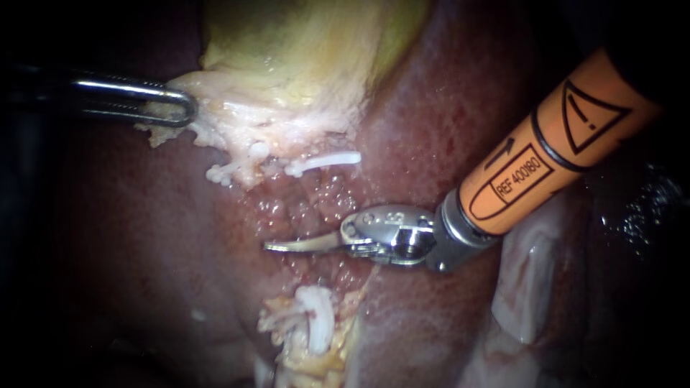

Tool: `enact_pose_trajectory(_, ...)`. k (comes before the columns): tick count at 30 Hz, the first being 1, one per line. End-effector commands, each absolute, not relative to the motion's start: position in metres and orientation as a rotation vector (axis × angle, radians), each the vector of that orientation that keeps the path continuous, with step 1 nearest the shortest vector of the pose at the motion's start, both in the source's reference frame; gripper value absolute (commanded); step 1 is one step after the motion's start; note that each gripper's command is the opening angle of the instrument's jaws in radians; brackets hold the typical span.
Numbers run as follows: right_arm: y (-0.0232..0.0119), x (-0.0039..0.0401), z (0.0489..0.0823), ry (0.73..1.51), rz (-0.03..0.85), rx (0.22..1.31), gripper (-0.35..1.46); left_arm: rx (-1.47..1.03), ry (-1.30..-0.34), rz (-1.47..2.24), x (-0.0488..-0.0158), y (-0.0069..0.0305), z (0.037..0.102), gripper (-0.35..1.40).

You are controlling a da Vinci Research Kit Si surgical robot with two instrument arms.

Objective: Go back from the cut right tube

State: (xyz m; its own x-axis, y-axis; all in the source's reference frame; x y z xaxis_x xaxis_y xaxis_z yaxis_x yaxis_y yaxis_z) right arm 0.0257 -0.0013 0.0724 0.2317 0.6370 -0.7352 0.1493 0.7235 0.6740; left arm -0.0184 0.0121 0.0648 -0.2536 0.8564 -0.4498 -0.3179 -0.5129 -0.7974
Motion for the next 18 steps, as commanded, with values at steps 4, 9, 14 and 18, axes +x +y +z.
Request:
enact_pose_trajectory(4, -0.0017, 0.0261, 0.0723, 1.346, 0.392, 0.723, 0.29, -1.172, -0.736, 1.864, -0.0184, 0.0121, 0.0648, -0.35)
enact_pose_trajectory(9, -0.0019, 0.0273, 0.0721, 1.358, 0.416, 0.700, 1.23, -1.172, -0.736, 1.864, -0.0184, 0.0120, 0.0648, -0.35)
enact_pose_trajectory(14, -0.0020, 0.0277, 0.0720, 1.356, 0.423, 0.693, 1.33, -1.172, -0.736, 1.864, -0.0184, 0.0120, 0.0648, -0.35)
enact_pose_trajectory(18, -0.0020, 0.0276, 0.0719, 1.359, 0.417, 0.680, 1.37, -1.172, -0.736, 1.864, -0.0184, 0.0120, 0.0648, -0.35)
